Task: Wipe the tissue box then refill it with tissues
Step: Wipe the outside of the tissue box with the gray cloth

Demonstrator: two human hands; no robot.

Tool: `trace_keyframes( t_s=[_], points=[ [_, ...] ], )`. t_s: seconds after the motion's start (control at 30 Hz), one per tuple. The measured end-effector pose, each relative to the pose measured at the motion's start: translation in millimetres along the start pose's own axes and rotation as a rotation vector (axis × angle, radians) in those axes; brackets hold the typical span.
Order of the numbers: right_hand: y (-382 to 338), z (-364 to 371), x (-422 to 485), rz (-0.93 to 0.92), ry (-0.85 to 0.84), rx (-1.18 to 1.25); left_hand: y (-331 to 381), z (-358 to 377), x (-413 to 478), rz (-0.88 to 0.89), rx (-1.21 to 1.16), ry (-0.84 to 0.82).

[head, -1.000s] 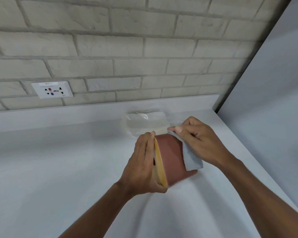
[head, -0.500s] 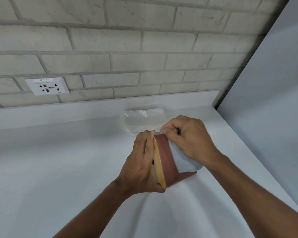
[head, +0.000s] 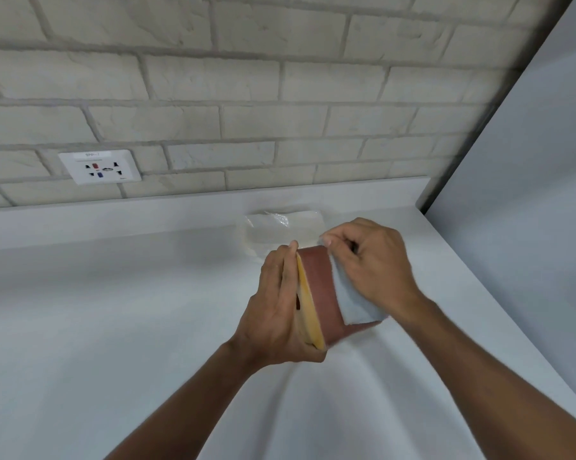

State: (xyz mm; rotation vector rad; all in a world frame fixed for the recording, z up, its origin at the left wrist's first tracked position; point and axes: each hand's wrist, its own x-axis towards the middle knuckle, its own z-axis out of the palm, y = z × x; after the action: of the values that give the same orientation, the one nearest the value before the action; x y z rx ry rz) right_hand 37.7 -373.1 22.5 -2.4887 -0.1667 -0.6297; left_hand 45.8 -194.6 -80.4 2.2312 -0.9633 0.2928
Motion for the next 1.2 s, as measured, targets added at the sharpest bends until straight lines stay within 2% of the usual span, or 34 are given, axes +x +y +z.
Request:
trace_keyframes(
  t_s=[0.1,0.2,0.33,0.47,0.63,0.77,0.87,0.97,1.07,1.2],
  points=[
    [1.6,1.5,-1.2,-0.025,-0.029,-0.039,-3.0,-3.0,0.3,0.016,-0.014,-0.011],
    [14.6,-3.8,-2.6,0.006,0.047,-0.079,-0.4,-6.5,0.7,-0.059,-0.053,-0.021],
    [-4.3,7.8,-12.5,-0.065,0.030,-0.083,-3.1,-4.0,3.5,-0.025,-0.014,0.010],
    [10.6,-1.2,-7.3,-0.016,0.072,-0.088,-0.3,-7.1,4.0,-0.068,-0.074,0.017],
    [-15.3,18.6,-2.1,-0.131,-0.039,-0.058,-11.1,-8.9,10.2,-0.098,-0.090,-0.024],
    [15.0,9.1,-5.6,-0.103,-0.078,-0.244,-15.3,-17.7,22.3,-0.176,-0.209,-0.057],
    [25.2,9.1,-33.8,-0.011,-0.149,-0.068,-21.3,-20.4,31.9,-0.194,-0.260,-0.074],
    [20.9,10.0,-60.3,0.070,-0.085,0.055,-24.2,-22.3,36.6,-0.215,-0.297,-0.073],
    [9.2,19.8,-69.2,-0.064,-0.086,-0.064,-28.3,-21.2,40.0,-0.221,-0.322,-0.068],
    [10.8,34.2,-66.6,-0.346,-0.122,-0.285,-31.5,-25.4,45.7,-0.182,-0.383,-0.090]
  ],
)
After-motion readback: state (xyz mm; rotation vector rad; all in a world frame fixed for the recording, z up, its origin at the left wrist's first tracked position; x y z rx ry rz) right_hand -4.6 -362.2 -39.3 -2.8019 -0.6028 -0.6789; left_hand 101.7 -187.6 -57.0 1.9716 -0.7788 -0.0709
